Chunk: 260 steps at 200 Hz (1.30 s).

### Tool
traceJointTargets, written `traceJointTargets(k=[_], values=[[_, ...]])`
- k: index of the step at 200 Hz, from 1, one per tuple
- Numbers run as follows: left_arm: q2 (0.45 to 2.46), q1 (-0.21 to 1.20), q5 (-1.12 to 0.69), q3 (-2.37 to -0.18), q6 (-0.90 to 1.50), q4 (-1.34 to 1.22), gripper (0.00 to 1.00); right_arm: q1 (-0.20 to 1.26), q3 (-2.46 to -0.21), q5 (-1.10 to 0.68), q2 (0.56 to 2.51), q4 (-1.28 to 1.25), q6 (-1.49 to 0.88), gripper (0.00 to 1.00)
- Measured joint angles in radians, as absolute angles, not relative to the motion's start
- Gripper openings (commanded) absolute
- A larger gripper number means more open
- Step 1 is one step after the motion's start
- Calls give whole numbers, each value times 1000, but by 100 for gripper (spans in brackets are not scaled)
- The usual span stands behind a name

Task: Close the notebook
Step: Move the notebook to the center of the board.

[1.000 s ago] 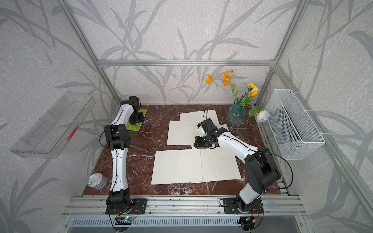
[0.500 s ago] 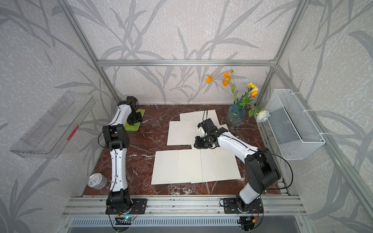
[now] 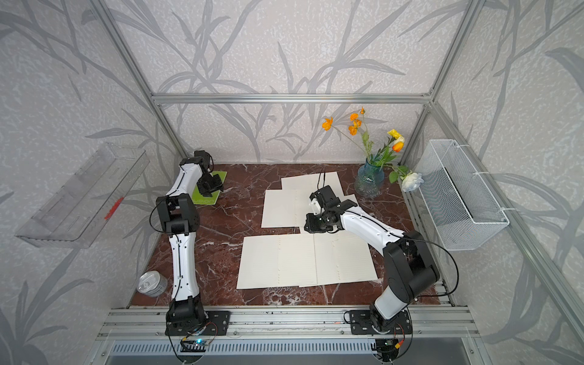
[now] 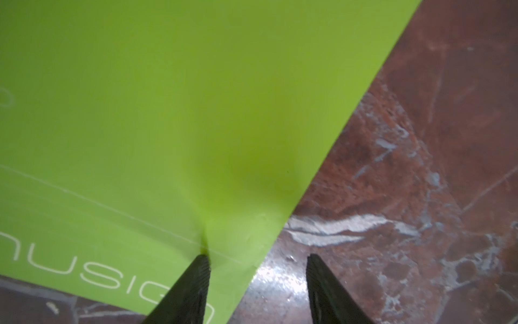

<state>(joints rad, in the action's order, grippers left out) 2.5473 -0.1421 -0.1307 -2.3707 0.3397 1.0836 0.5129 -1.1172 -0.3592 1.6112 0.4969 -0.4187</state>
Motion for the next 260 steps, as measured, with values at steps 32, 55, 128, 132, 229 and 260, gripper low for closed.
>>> traceJointTargets(k=[32, 55, 128, 132, 229, 260], values=[[2420, -112, -164, -2218, 361, 1042, 58, 513, -1117, -348, 1611, 498, -418, 23], [2321, -89, -184, -2106, 379, 998, 58, 513, -1117, -346, 1611, 498, -418, 23], [2116, -22, -258, -1765, 445, 836, 59, 513, -1111, -337, 1611, 498, -413, 23], [2109, -18, -262, -1748, 448, 829, 59, 513, -1111, -337, 1611, 498, -413, 23], [1926, 93, -346, -1471, 522, 685, 59, 513, -1262, -351, 1786, 507, -390, 12], [1890, 122, -350, -1385, 556, 646, 59, 518, -1333, -360, 1865, 509, -384, 10]])
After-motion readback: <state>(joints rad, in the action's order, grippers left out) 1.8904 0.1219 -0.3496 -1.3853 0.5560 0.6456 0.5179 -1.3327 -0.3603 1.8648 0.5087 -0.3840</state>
